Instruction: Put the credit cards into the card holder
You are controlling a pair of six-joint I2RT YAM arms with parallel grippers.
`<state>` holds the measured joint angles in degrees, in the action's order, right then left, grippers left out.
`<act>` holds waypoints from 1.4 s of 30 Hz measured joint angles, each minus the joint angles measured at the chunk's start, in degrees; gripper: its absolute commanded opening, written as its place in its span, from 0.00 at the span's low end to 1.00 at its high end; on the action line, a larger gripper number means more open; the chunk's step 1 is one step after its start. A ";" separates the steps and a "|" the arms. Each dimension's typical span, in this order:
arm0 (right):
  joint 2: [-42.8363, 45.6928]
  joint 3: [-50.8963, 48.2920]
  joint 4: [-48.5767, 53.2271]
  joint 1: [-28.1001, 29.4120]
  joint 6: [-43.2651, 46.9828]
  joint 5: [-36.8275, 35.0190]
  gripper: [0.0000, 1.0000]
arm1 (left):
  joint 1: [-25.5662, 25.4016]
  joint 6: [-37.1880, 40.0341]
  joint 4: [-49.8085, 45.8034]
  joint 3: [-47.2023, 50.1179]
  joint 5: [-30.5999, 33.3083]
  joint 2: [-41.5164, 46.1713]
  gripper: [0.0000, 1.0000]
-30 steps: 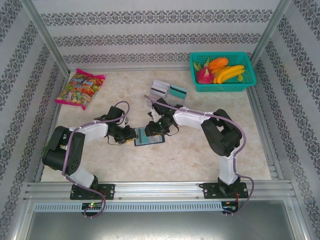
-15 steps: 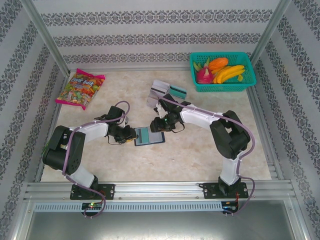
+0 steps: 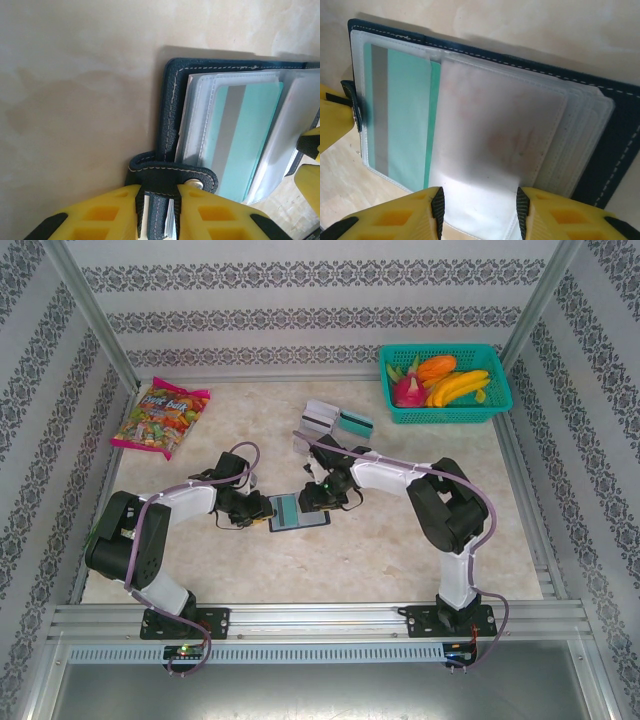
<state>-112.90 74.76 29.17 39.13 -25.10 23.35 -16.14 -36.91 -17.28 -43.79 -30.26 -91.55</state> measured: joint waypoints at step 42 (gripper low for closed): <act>-0.33 -4.46 -26.29 3.04 -15.52 14.08 0.44 | 0.00 -0.66 0.15 0.00 -0.15 -0.11 0.26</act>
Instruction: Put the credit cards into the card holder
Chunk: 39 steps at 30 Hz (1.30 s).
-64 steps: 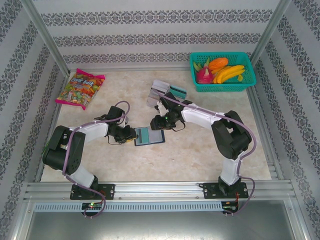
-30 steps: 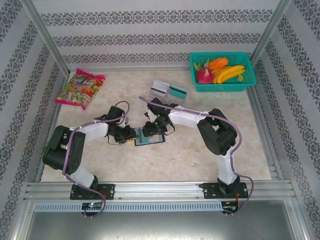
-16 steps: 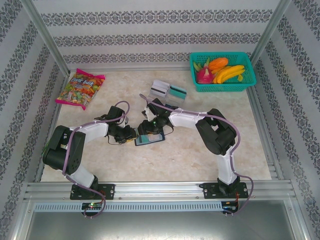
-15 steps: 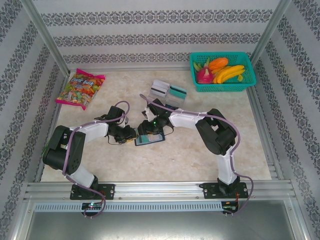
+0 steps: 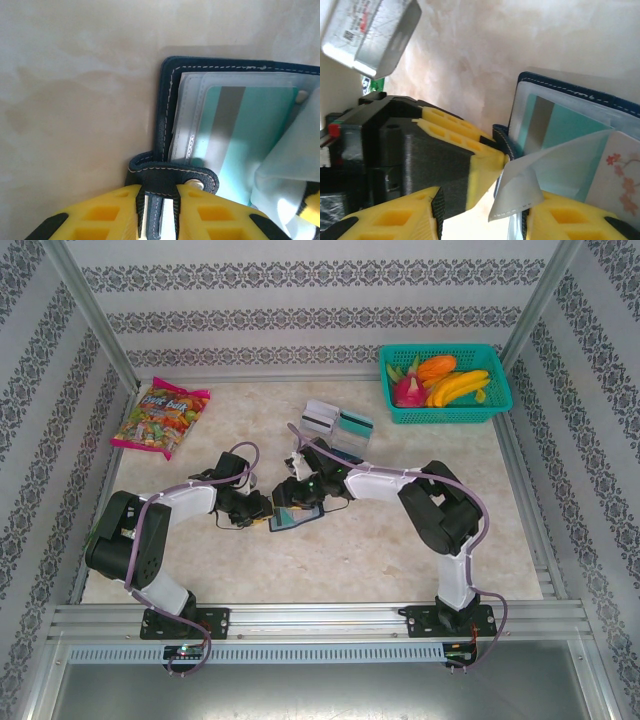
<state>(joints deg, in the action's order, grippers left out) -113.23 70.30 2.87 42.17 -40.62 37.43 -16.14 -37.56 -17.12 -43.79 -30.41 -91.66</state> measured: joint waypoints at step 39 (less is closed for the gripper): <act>7.28 3.63 14.86 1.60 19.37 -12.22 0.46 | -0.42 -0.68 -3.41 -1.62 0.37 3.78 0.34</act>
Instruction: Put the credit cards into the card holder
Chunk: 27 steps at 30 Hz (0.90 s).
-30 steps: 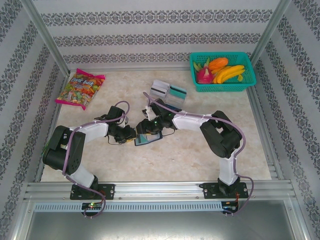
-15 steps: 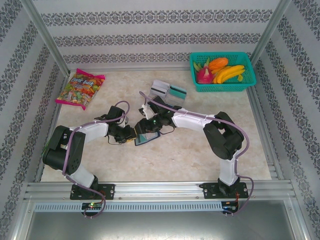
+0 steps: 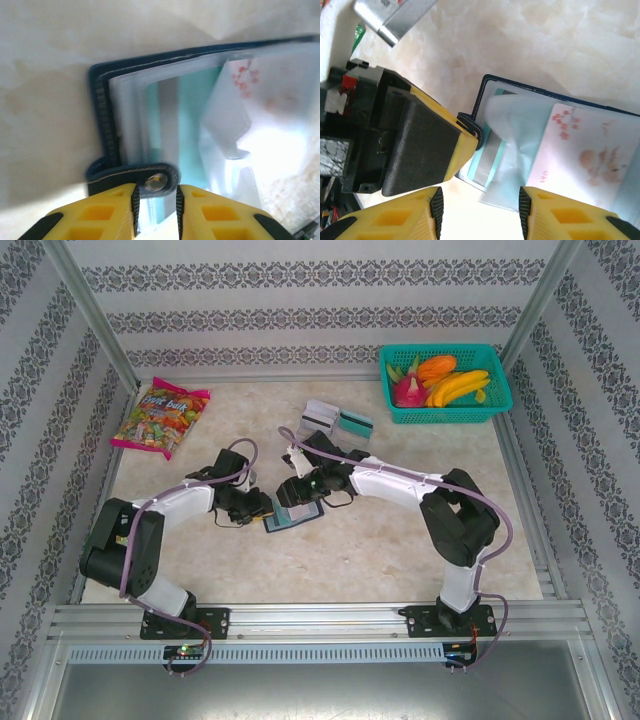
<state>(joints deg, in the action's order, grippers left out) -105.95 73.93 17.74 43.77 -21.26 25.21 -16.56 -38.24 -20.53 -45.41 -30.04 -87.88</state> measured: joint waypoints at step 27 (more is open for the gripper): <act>-2.71 -6.58 -7.72 -6.99 -7.13 0.59 0.46 | 0.00 -1.90 -2.16 -0.92 0.13 -0.02 0.35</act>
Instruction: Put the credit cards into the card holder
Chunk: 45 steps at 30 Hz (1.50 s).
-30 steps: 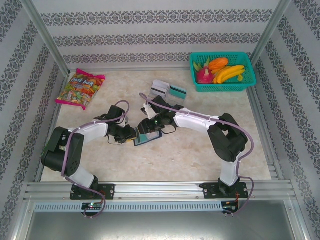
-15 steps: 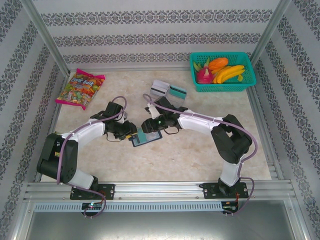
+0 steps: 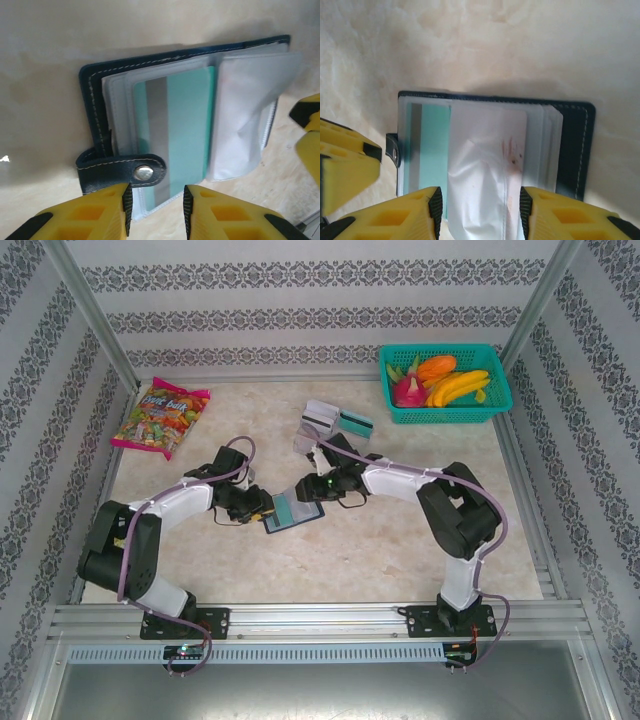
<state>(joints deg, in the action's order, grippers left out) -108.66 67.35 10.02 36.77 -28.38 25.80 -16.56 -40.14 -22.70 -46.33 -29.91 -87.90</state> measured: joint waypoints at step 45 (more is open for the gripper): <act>-6.23 6.97 4.07 0.20 1.81 1.49 0.46 | 0.00 0.00 0.00 0.66 0.13 -0.57 0.35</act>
<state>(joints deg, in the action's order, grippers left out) -114.89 74.32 14.09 36.97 -26.57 27.29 -16.56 -40.14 -22.70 -45.67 -29.78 -88.47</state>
